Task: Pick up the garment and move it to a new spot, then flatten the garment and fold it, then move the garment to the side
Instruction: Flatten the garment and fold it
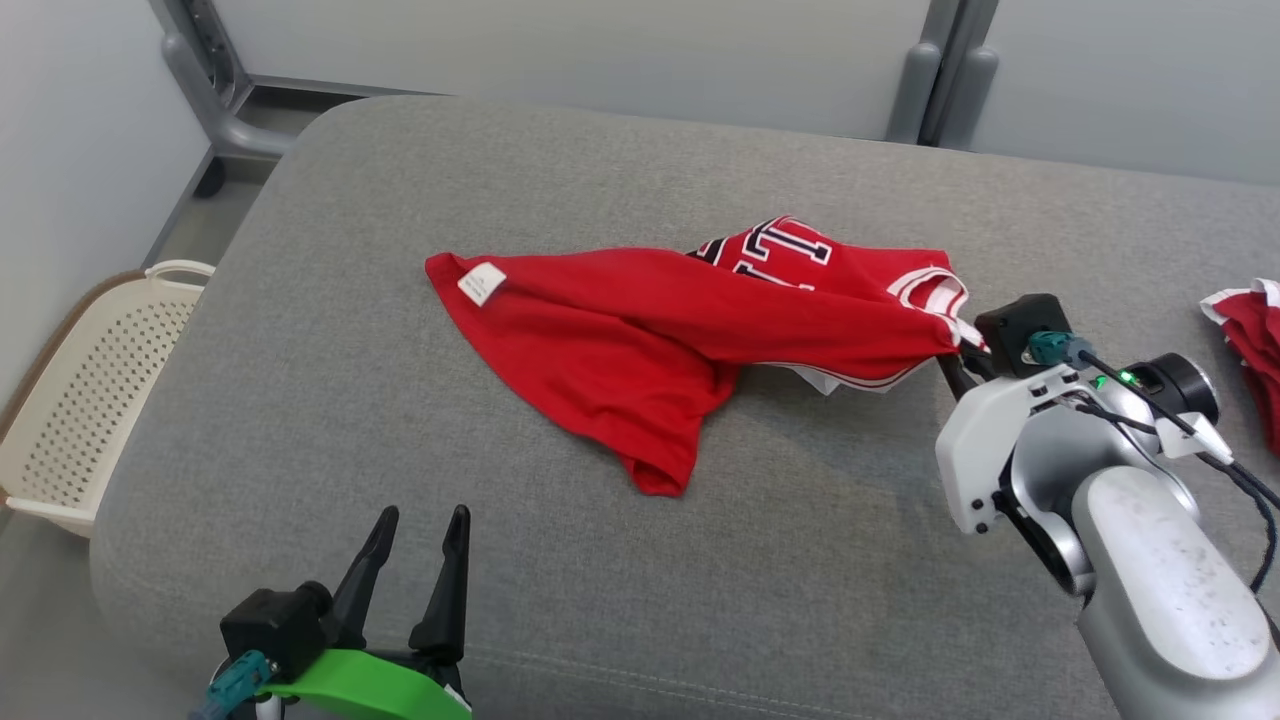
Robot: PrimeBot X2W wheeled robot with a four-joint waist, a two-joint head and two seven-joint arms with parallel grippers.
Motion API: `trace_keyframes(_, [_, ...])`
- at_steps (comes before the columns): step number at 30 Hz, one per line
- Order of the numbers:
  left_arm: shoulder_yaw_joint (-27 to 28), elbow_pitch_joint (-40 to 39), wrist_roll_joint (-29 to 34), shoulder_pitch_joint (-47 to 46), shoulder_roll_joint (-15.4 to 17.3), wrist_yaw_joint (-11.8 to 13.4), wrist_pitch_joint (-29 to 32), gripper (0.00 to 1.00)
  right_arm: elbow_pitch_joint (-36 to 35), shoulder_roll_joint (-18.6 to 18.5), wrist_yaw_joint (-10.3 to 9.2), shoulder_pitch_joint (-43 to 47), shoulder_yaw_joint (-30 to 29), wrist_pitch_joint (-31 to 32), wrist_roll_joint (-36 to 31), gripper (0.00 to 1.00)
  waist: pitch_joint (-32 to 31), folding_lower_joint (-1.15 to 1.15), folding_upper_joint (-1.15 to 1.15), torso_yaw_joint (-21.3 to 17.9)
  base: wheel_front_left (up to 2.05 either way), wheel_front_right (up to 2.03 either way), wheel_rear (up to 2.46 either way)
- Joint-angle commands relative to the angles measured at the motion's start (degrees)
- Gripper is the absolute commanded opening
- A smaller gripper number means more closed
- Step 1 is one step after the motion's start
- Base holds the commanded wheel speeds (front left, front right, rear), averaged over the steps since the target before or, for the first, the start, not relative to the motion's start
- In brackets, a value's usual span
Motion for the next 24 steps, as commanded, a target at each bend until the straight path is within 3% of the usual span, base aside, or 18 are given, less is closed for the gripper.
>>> trace_keyframes(1, [0.2,-0.2,-0.1,0.7,0.4,0.3,0.0,1.0,-4.6,-1.2,-0.1,1.9,-0.3,2.6,1.1,0.0,-1.2,0.0,0.0,-2.2,0.0,0.0,0.0])
trace_keyframes(8, [0.0,-0.9,-0.5,1.7,0.6,0.7,0.4,1.0,-26.7,-4.0,-0.1,7.4,-1.9,14.0,3.9,0.0,-2.1,0.0,0.0,-4.4,0.0,0.0,0.0])
trace_keyframes(13, [-0.2,-0.9,-0.8,2.0,0.7,0.6,0.3,1.0,-36.2,-4.5,-0.09,9.3,-3.5,18.2,4.5,0.0,-2.6,0.0,0.0,-5.3,0.0,0.0,0.0])
trace_keyframes(18, [-0.3,-0.9,-0.9,2.0,0.7,0.7,0.3,1.0,-38.4,-4.2,-0.09,10.6,-5.9,21.1,4.9,0.0,-2.7,0.0,0.0,-5.7,0.0,0.0,0.0])
trace_keyframes(24, [-0.9,-0.8,-0.9,0.8,0.7,0.1,0.4,1.0,-30.7,-2.9,-0.09,9.0,-10.0,20.5,5.1,0.0,-1.8,0.0,0.0,-5.5,0.0,0.0,0.0])
